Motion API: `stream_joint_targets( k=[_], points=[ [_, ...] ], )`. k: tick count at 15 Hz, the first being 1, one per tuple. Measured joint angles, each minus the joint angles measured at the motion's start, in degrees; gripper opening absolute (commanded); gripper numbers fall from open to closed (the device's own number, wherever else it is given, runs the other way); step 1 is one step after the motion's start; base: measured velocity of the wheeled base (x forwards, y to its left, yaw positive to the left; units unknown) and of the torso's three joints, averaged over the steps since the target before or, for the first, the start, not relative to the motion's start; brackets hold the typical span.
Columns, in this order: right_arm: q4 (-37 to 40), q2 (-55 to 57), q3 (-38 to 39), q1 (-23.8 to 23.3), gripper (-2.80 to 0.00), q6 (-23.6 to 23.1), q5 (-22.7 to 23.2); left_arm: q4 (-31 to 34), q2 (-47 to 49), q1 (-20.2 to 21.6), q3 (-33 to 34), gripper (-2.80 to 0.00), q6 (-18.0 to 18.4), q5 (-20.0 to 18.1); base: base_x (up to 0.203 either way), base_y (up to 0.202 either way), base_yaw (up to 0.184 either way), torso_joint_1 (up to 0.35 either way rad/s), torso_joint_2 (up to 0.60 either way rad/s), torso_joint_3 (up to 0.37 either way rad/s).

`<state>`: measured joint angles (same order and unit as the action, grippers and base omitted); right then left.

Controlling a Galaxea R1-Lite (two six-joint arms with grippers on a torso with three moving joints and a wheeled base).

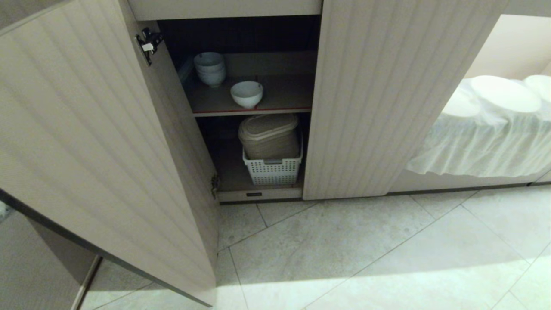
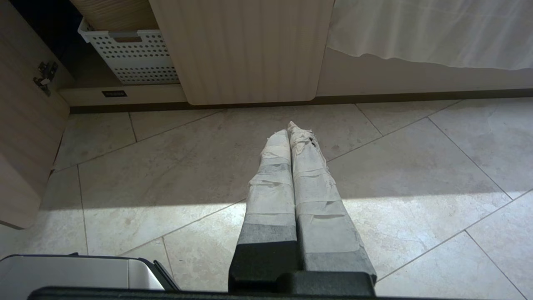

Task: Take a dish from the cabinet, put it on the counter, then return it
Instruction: Close the cabinet door

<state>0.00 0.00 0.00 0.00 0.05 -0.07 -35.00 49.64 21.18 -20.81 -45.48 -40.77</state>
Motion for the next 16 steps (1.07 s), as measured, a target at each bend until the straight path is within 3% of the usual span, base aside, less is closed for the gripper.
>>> stream_joint_targets(
  k=[5, 12, 16],
  points=[
    [0.0, 0.0, 0.0, 0.0, -2.8, 0.04, -0.02, 0.0, 0.52, -7.37, -0.55, -2.8, -1.17, 0.02, 0.0, 0.0, 0.0, 0.0, 0.0, 0.0],
    [0.0, 0.0, 0.0, 0.0, -2.8, 0.0, -0.02, -0.29, 5.08, -13.59, -3.63, -2.8, -0.71, 0.41, 0.0, 0.0, 0.0, 0.0, 0.0, 0.0],
    [0.0, 0.0, 0.0, -0.02, -2.8, -0.02, 0.0, -4.35, 9.8, -21.16, -6.4, -2.8, -0.68, 5.49, 0.0, 0.0, 0.0, 0.0, 0.0, 0.0]
  ],
)
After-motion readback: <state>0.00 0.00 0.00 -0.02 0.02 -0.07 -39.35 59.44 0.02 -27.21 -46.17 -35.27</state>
